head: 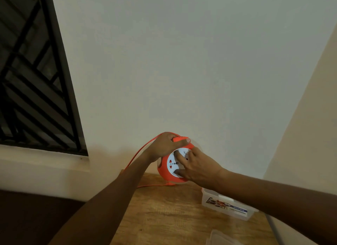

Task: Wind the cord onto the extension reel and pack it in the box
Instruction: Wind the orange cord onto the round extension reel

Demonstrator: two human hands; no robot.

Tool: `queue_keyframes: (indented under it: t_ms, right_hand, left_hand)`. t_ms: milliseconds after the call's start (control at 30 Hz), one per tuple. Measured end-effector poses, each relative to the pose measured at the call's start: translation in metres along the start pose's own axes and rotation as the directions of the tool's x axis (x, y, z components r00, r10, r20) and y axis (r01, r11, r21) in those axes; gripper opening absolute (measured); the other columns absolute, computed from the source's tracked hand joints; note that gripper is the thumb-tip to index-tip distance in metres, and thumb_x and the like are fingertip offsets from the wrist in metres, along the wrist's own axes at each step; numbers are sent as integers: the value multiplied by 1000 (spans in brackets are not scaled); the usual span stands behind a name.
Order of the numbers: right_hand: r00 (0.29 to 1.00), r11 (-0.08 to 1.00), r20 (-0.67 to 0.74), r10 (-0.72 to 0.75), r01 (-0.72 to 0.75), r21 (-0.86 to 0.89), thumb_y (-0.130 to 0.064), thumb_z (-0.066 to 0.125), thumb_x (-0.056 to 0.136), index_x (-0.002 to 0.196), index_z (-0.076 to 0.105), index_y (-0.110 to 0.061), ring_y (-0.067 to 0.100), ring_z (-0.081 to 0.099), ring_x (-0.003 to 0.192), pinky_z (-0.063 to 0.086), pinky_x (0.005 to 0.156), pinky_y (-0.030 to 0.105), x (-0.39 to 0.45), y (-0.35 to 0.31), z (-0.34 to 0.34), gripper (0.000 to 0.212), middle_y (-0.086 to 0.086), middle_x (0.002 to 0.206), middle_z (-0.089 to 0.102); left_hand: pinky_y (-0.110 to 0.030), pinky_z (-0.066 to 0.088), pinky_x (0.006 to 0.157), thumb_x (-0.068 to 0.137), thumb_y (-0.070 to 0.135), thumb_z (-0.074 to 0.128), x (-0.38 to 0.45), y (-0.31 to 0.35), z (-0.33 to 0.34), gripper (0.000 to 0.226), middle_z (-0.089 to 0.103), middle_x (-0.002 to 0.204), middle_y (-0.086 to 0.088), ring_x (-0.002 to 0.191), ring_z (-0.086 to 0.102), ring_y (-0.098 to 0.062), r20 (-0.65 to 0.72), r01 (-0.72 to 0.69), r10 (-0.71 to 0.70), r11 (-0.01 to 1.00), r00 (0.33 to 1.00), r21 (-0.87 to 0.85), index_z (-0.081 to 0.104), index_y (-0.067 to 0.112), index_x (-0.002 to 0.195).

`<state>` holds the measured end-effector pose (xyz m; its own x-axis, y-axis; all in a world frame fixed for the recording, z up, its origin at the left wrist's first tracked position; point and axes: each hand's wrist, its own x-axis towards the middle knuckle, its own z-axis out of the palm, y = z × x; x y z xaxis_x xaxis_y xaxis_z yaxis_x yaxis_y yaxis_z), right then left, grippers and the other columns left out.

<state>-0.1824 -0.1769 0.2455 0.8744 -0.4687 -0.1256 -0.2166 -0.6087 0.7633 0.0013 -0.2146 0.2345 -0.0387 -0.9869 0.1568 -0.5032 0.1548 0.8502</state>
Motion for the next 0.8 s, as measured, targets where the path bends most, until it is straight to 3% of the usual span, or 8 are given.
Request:
queue_keyframes:
  t_ms: [100,200,333,433,500,600,733,800]
  right_hand:
    - [999,1000,-31,-12,11,-15,-38,62,95,150,29,-28,47,51,122,39,106,57,1,1,-4,65,28,153,29]
    - [998,1000,-64,-18,19,8,-46,61,92,147,36,-31,44,55,119,42,102,54,-1,5,-5,63,25,150,37]
    - [993,993,-81,82,-74,94,-47,61,92,149,31,-33,43,57,116,45,99,54,1,16,1,66,26,148,37]
    - [948,927,-104,302,-267,262,-51,60,90,146,38,-37,39,61,113,52,90,52,3,19,-1,62,22,138,53]
    - [851,762,-109,513,-393,516,-49,47,96,144,40,-42,34,63,112,54,84,45,8,13,-3,49,18,137,56]
    - [710,443,21,703,-462,769,-45,41,97,142,40,-46,31,60,115,55,81,38,23,-5,2,45,15,144,49]
    - [621,135,235,747,-489,862,-48,41,96,143,42,-43,27,53,126,49,97,42,36,-25,15,46,7,147,49]
    - [562,-41,343,753,-480,876,-49,44,96,142,45,-39,25,51,129,44,103,43,42,-28,18,47,2,147,50]
  left_hand:
    - [-16,54,69,91,63,64,0,-1,-2,31,68,93,22,82,71,-12,3,10,-11,999,1000,47,66,35,104]
    - [-11,56,56,89,62,67,-1,-4,-5,25,78,78,21,72,78,-11,17,4,-2,995,1000,-102,70,37,91]
    - [-34,66,70,89,61,68,-4,-12,-2,32,83,97,1,84,81,-26,-46,-28,11,929,999,-369,79,32,98]
    - [-46,68,76,90,61,68,-6,-12,7,38,83,99,-4,87,81,-29,-171,-17,-89,844,981,-537,79,27,104]
    - [-41,67,71,88,61,69,-6,-10,14,38,84,95,0,84,82,-25,-243,-3,-191,782,951,-624,78,28,103]
    - [-29,64,60,91,58,66,-7,-8,23,27,82,84,13,78,81,-15,-315,-10,-235,788,920,-615,76,33,93]
    - [-23,61,56,94,53,65,-13,-11,26,23,81,79,16,75,80,-11,-328,-11,-216,821,919,-571,75,33,91]
    - [-31,66,66,95,52,65,-14,-12,33,26,83,92,7,79,81,-19,-336,11,-247,820,909,-572,76,29,99]
